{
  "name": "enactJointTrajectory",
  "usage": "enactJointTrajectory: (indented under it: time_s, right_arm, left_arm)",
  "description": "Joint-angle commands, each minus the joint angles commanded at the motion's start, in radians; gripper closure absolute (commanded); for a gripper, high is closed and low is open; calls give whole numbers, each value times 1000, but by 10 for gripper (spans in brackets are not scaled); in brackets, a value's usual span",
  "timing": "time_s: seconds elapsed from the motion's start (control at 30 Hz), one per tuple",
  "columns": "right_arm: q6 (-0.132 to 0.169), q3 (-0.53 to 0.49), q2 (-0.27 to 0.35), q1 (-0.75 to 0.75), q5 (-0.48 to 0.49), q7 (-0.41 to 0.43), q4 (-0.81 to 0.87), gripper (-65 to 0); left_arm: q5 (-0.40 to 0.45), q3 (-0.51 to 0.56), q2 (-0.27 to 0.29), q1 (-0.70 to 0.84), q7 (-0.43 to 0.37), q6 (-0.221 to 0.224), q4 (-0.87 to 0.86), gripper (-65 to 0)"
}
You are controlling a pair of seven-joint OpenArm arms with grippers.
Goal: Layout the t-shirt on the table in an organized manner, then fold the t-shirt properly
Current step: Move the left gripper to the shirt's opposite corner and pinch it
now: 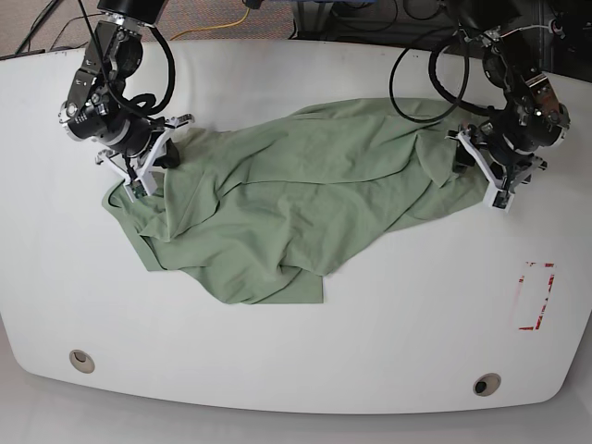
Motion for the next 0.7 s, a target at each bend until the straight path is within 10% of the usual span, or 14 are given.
enactJointTrajectory:
  time_s: [0.7]
  right_arm:
    - [0,0,0,3,0,0,-2,0]
  left_arm:
    - [5,28,-77,126,3,0,17,-374]
